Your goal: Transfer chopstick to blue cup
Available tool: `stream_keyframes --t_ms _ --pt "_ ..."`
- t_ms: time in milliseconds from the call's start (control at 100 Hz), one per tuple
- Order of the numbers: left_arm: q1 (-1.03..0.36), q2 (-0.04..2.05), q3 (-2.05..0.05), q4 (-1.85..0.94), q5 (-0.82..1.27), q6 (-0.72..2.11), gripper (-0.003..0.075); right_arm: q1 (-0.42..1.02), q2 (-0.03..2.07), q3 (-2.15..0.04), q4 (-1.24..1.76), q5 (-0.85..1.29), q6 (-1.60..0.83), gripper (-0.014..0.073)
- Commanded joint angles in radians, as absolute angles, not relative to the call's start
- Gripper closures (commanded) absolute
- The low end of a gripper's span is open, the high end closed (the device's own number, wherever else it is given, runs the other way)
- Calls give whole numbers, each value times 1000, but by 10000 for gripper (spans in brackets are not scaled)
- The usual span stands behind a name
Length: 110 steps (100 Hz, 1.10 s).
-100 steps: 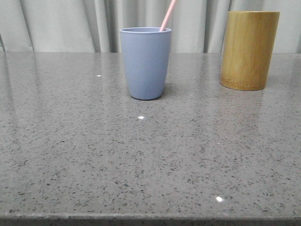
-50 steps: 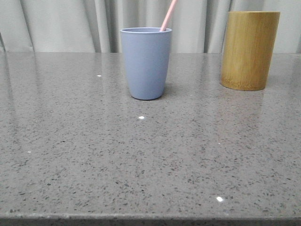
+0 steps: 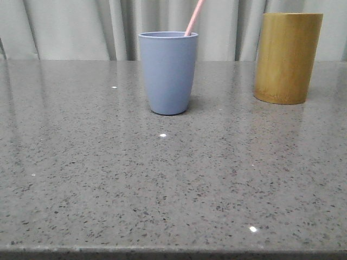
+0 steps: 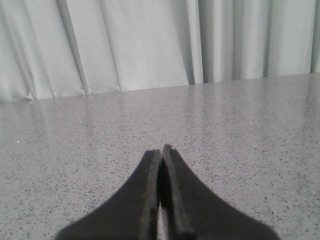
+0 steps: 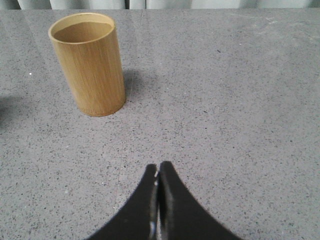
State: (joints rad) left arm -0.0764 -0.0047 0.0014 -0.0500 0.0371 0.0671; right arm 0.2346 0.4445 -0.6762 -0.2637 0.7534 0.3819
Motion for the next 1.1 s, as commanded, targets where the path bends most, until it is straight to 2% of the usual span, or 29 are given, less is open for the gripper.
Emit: stream_keyframes --t_ms 0,980,1090 --pt "-76 -39 12 -49 -48 55 739 229 451 -700 -286 691 374 662" --pt "-76 -39 12 -49 -48 55 739 229 440 -698 -287 692 373 662" --pt "-76 -39 12 -49 -48 55 739 229 398 -671 -299 633 363 662"
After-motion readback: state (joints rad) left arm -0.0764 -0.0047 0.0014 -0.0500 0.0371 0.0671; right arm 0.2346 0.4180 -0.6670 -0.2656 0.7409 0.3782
